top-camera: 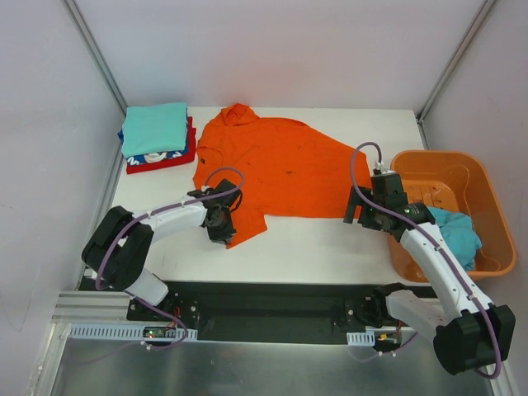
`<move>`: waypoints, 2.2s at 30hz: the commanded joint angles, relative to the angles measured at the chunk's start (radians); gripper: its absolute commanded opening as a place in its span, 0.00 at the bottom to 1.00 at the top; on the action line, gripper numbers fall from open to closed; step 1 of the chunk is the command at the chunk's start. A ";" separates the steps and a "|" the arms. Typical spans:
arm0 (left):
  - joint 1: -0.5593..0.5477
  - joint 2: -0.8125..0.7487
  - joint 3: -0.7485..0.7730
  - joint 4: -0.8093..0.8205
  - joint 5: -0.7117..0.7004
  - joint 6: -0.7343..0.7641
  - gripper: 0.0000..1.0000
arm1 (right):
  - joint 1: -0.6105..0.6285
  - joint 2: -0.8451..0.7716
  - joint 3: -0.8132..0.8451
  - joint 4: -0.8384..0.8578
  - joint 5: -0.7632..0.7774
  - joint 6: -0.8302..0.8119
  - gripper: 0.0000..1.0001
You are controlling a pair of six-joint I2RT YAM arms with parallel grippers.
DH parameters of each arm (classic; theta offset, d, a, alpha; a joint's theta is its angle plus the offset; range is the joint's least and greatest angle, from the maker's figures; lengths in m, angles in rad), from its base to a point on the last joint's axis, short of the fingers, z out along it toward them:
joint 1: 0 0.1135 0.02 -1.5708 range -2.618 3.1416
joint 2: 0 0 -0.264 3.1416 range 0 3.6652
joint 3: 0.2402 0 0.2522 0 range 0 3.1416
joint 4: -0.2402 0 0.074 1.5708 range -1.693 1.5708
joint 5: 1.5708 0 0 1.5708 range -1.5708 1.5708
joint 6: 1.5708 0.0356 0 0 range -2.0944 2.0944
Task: Fold and stack the t-shirts
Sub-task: Flatten out the tshirt
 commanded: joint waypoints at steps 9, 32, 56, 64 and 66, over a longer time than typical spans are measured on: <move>0.309 -0.318 -0.164 -0.196 -0.222 -0.007 0.00 | -0.001 0.054 -0.027 0.007 -0.051 0.033 0.97; 0.352 -0.390 -0.190 -0.179 -0.216 0.009 0.00 | 0.338 0.287 -0.128 0.055 0.087 0.366 0.57; 0.352 -0.623 0.088 -0.173 -0.167 0.093 0.00 | 0.364 0.091 0.079 -0.052 0.252 0.220 0.01; 0.352 -0.735 0.587 -0.135 -0.114 0.251 0.00 | 0.364 -0.141 0.496 -0.140 0.289 0.025 0.01; 0.351 -0.737 0.742 -0.130 -0.063 0.295 0.00 | 0.366 -0.179 0.600 -0.145 0.259 -0.002 0.01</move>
